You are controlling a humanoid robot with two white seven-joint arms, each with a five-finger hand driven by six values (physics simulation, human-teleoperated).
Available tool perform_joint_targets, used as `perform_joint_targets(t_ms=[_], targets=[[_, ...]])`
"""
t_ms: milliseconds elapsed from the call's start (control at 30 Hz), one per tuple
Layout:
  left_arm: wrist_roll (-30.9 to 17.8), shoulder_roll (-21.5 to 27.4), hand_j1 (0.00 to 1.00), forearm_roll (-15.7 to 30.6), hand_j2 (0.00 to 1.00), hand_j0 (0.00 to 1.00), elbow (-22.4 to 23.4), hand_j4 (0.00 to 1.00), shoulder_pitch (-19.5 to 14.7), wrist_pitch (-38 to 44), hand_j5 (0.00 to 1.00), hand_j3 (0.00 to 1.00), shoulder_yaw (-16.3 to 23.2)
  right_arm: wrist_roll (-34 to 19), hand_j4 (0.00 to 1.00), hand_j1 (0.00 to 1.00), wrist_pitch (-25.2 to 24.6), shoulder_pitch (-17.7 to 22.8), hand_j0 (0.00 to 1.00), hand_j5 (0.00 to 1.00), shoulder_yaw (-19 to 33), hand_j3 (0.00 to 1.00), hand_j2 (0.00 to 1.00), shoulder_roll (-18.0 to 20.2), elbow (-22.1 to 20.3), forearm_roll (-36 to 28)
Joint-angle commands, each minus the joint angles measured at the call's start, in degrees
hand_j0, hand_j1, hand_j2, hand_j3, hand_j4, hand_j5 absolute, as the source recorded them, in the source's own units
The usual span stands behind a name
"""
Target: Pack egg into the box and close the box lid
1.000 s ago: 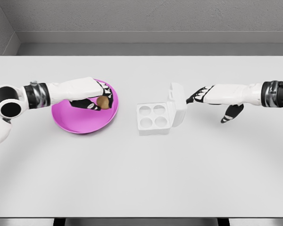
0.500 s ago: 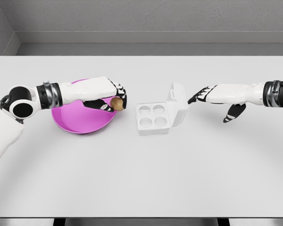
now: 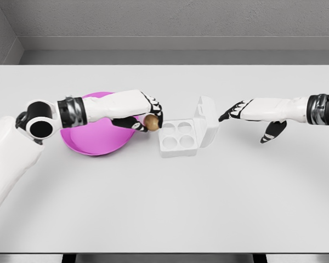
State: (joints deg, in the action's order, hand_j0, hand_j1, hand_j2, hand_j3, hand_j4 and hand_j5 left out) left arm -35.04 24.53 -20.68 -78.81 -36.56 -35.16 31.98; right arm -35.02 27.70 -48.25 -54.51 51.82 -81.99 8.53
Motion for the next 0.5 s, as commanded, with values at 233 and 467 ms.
perform_joint_targets(t_ms=[233, 467], targets=[[0.04, -2.56, 0.45, 0.56, 0.45, 0.45, -0.03, 0.45, -0.18, 0.16, 0.45, 0.45, 2.56, 0.02, 1.00, 1.00, -0.10, -0.09, 1.00, 1.00, 0.02, 1.00, 1.00, 0.48, -0.36, -0.27], [0.04, -3.96, 0.45, 3.81, 0.45, 0.45, 0.59, 0.45, -0.53, 0.16, 0.45, 0.45, 2.48, 0.02, 1.00, 1.00, -0.10, -0.09, 1.00, 1.00, 0.02, 1.00, 1.00, 0.48, -0.36, -0.27]])
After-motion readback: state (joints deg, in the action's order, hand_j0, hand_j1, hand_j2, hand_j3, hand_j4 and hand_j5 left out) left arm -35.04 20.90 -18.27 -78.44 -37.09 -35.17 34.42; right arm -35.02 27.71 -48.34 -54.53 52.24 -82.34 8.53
